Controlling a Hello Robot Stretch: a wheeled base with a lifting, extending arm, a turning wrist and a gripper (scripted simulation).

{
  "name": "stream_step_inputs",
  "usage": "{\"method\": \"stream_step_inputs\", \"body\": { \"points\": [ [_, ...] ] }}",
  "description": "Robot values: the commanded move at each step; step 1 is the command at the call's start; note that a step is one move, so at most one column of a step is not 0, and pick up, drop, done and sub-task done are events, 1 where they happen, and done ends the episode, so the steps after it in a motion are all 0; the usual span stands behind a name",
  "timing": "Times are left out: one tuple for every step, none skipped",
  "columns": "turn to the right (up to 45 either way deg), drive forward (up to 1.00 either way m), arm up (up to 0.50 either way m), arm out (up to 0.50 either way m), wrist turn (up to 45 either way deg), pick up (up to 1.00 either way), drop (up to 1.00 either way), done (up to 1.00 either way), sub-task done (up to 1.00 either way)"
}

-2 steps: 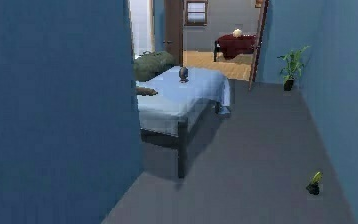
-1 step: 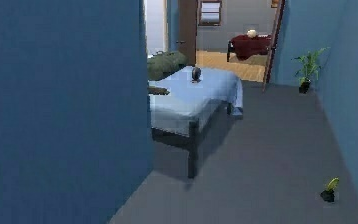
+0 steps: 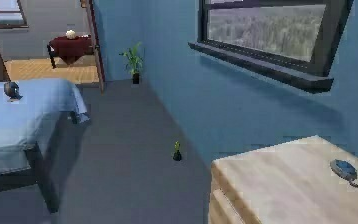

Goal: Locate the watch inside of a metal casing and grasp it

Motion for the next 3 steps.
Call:
{"method": "stream_step_inputs", "body": {
  "points": [
    [45.0, 0.00, 0.00, 0.00, 0.0, 0.00, 0.00, 0.00, 0.00],
    [24.0, 0.00, 0.00, 0.00, 0.0, 0.00, 0.00, 0.00, 0.00],
    [0.0, 0.05, 0.00, 0.00, 0.0, 0.00, 0.00, 0.00, 0.00]
  ]
}}
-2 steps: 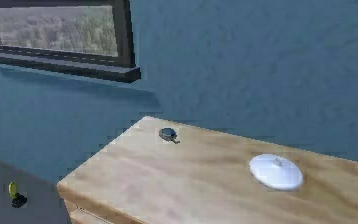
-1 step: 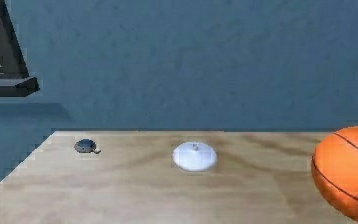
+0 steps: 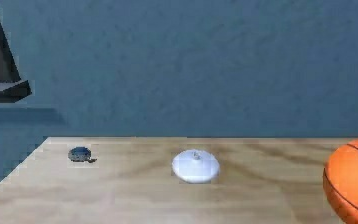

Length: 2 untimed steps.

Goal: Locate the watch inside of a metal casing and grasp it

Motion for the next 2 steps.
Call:
{"method": "stream_step_inputs", "body": {
  "points": [
    [-45.0, 0.00, 0.00, 0.00, 0.0, 0.00, 0.00, 0.00, 0.00],
    [-45.0, 0.00, 0.00, 0.00, 0.0, 0.00, 0.00, 0.00, 0.00]
  ]
}}
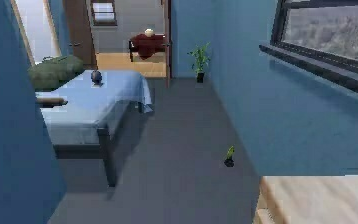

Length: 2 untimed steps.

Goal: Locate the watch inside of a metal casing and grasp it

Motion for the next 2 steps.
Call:
{"method": "stream_step_inputs", "body": {
  "points": [
    [-24.0, 0.00, 0.00, 0.00, 0.0, 0.00, 0.00, 0.00, 0.00],
    [0.0, 0.00, 0.50, 0.00, 0.0, 0.00, 0.00, 0.00, 0.00]
  ]
}}
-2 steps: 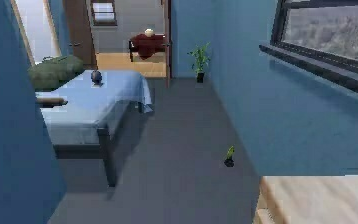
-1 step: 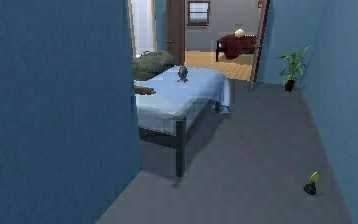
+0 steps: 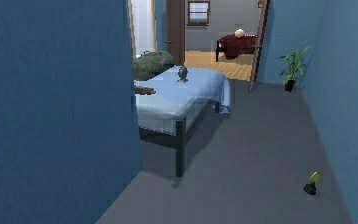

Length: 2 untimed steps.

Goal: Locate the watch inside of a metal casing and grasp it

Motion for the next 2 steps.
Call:
{"method": "stream_step_inputs", "body": {
  "points": [
    [0.0, 0.00, 0.38, 0.00, 0.0, 0.00, 0.00, 0.00, 0.00],
    [0.0, 0.00, 0.00, 0.36, 0.0, 0.00, 0.00, 0.00, 0.00]
  ]
}}
